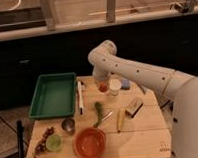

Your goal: Place apple in paper cup

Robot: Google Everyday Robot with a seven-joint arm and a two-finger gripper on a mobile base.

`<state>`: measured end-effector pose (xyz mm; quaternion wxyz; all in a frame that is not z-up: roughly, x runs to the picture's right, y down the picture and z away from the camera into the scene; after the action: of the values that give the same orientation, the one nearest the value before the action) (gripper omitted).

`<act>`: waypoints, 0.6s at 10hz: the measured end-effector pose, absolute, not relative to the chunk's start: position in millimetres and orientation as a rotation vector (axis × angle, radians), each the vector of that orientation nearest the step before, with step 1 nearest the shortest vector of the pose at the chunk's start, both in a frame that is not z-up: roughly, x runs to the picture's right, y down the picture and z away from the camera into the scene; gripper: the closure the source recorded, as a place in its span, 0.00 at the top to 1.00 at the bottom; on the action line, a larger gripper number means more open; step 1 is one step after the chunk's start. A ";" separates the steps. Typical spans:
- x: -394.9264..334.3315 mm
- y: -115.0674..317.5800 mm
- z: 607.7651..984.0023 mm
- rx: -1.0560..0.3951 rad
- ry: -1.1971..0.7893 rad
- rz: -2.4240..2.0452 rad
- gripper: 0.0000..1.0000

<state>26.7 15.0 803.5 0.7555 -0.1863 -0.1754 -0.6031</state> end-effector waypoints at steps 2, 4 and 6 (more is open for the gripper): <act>37.1 9.8 800.8 -0.409 -0.346 -1.295 0.01; 51.5 3.7 796.1 -0.404 -0.303 -1.268 0.01; 60.7 -0.2 793.2 -0.400 -0.277 -1.249 0.01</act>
<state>60.7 -0.2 793.2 0.7836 -0.1854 -0.1284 -0.5790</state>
